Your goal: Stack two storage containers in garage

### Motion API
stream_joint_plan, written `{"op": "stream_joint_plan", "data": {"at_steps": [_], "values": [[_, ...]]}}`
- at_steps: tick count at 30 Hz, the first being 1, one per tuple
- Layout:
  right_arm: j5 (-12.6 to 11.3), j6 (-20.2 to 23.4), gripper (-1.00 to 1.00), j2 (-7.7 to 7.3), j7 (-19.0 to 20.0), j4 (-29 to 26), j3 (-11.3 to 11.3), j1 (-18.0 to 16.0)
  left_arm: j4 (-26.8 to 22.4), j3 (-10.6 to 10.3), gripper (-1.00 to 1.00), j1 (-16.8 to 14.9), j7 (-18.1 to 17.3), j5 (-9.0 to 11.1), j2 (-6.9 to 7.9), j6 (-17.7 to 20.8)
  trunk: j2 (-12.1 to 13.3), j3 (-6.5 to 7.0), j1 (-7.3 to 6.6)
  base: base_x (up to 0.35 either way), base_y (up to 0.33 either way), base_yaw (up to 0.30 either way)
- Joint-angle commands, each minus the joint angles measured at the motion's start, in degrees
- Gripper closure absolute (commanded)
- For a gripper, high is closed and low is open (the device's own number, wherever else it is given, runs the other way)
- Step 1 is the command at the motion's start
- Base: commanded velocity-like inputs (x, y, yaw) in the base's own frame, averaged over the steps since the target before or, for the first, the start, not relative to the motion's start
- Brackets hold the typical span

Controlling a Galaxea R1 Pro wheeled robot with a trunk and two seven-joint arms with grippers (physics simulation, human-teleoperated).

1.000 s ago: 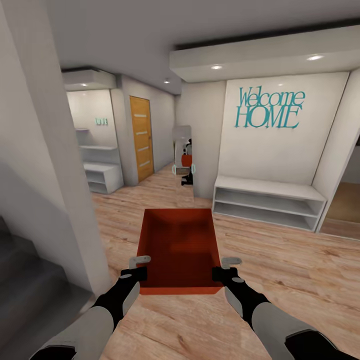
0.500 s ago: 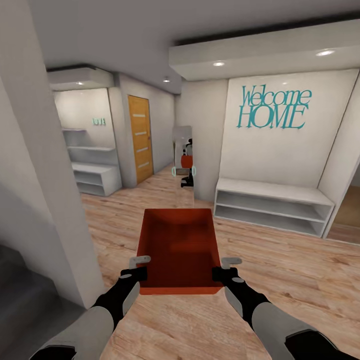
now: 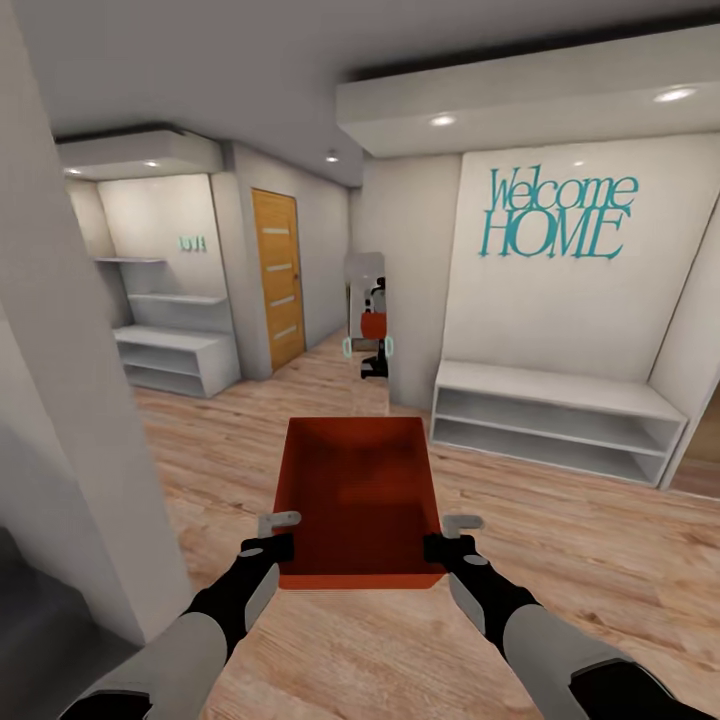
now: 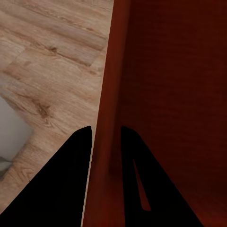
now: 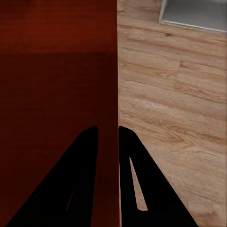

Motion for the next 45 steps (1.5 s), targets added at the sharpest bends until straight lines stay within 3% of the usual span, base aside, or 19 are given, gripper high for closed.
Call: {"op": "stream_joint_plan", "data": {"at_steps": [1, 45], "values": [[-0.58, -0.25, 1.00, -0.05, -0.45, 0.12, -0.87, -0.02, -0.31, 1.05, 1.00, -0.02, 2.58, -0.87, 2.11, 0.38, -0.04, -0.02, 0.05, 0.321, 0.000, 0.000], [-0.57, -0.34, 1.00, -0.04, -0.44, 0.12, -0.87, -0.02, -0.35, 1.05, 1.00, -0.02, 2.59, -0.87, 2.12, 0.36, -0.04, -0.02, 0.05, 0.322, 0.000, 0.000]]}}
